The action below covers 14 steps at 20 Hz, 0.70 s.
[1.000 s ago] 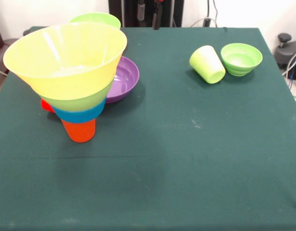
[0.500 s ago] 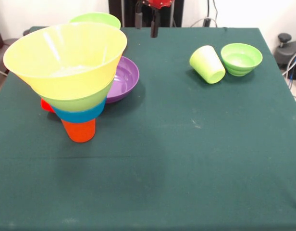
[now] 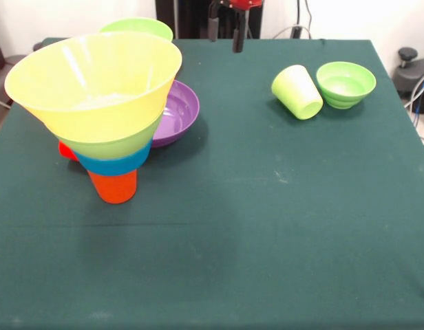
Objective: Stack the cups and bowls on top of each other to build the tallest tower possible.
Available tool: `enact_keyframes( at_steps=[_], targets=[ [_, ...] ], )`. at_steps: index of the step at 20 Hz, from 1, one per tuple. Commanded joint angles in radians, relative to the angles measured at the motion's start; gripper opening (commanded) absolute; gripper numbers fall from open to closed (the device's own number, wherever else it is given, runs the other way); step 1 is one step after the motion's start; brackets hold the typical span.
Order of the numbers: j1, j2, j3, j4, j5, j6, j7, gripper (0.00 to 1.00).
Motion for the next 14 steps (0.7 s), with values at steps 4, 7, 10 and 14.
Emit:
enact_keyframes(
  at_steps=[4,7,10,14],
  targets=[
    [0.03,-0.054,0.105,0.06,0.001,0.147,0.037,1.0],
    [0.045,-0.09,0.111,0.069,0.02,0.188,0.051,1.0],
    [0.071,-0.076,0.107,0.057,0.025,0.183,0.074,1.0],
    [0.113,-0.004,0.093,0.011,0.033,0.139,0.106,1.0]
  ],
)
